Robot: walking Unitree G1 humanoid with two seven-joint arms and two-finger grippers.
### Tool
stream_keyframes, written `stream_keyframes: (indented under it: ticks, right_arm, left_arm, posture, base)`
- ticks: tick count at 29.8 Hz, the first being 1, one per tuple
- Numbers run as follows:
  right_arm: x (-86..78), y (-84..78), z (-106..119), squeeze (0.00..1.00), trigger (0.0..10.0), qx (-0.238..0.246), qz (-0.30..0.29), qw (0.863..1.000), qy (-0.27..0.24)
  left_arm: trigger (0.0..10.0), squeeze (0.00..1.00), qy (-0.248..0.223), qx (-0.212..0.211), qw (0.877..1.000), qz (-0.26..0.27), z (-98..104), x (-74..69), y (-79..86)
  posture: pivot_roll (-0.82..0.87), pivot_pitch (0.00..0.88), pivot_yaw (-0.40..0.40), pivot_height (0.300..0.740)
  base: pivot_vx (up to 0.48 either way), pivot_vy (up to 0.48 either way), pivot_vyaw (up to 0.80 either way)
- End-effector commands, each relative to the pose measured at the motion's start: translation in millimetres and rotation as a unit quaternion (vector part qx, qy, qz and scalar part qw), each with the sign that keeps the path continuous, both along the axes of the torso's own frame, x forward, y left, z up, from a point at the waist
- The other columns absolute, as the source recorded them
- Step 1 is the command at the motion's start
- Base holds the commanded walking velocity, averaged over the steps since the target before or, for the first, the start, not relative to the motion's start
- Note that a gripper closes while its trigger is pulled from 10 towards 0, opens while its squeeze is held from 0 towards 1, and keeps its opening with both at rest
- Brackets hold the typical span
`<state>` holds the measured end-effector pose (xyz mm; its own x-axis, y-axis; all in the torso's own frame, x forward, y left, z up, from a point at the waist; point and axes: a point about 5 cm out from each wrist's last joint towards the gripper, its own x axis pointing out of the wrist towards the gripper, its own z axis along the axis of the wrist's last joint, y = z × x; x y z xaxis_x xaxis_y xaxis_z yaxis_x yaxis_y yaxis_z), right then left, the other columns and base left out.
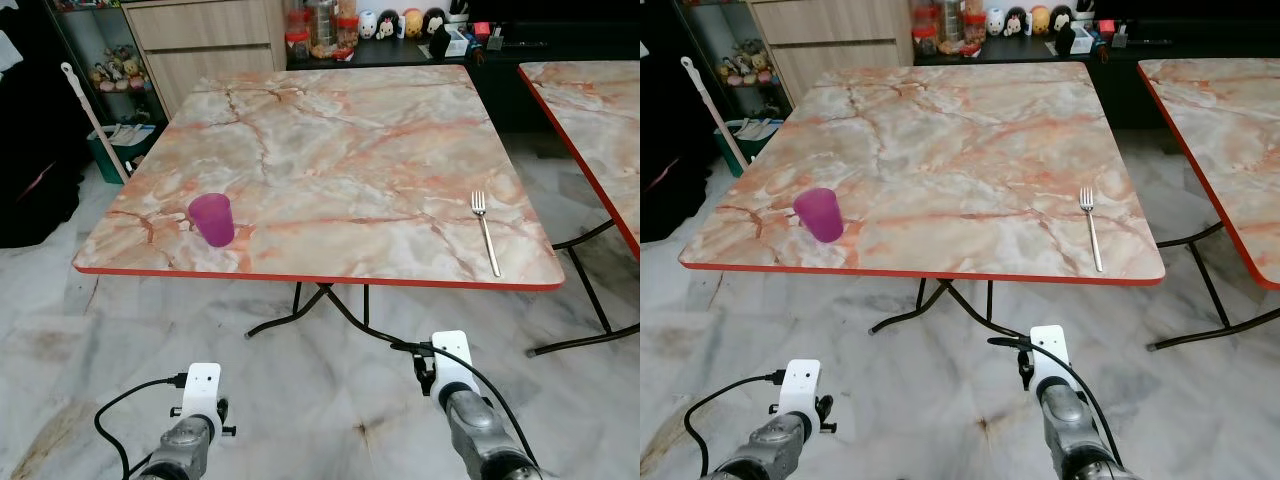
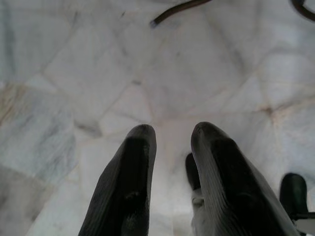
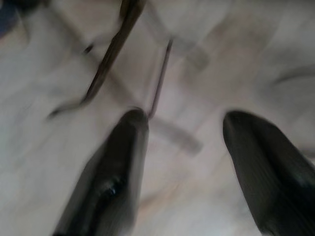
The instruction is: Setting the table
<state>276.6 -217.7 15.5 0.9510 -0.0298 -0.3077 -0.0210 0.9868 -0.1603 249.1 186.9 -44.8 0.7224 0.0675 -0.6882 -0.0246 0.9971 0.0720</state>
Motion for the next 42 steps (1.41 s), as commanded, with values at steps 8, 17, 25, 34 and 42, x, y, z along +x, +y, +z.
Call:
stream_keyframes:
  ticks: [8, 17, 25, 34, 42]
  right_arm:
    - [3.5, 5.4, 36, 0.00, 10.0, -0.001, 0.017, 0.997, -0.076]
    - [-12.1, -2.4, 54, 0.00, 10.0, 0.017, -0.013, 0.994, -0.111]
    - [42.6, 2.8, 102, 0.00, 10.0, 0.023, -0.007, 0.985, -0.172]
    - [72.5, 13.0, 128, 0.00, 10.0, 0.037, -0.013, 0.981, -0.189]
    - [83.8, 22.1, 137, 0.00, 10.0, 0.043, -0.011, 0.979, -0.199]
  left_arm:
    - [10.0, 0.00, 0.005, 0.006, 1.000, -0.002, -1, -2.7, 4.0]
    - [10.0, 0.00, 0.001, 0.003, 1.000, -0.001, -1, -2.3, 4.7]
    - [10.0, 0.00, 0.000, 0.005, 1.000, 0.001, 0, -1.9, 5.3]
    - [10.0, 0.00, 0.000, 0.008, 1.000, 0.003, 0, -1.7, 5.5]
    - [10.0, 0.00, 0.002, 0.009, 1.000, 0.000, -1, -2.6, 5.5]
  posture:
    - [-0.07, 0.086, 0.078, 0.740]
    - [-0.08, 0.090, 0.087, 0.740]
    - [-0.08, 0.086, 0.090, 0.740]
    - [-0.07, 0.068, 0.087, 0.740]
    - [-0.07, 0.057, 0.087, 0.740]
  base:
    - [0.000, 0.000, 0.00]
    - [0.000, 0.000, 0.00]
    - [0.000, 0.000, 0.00]
    - [0.194, 0.000, 0.00]
    - [0.320, 0.000, 0.00]
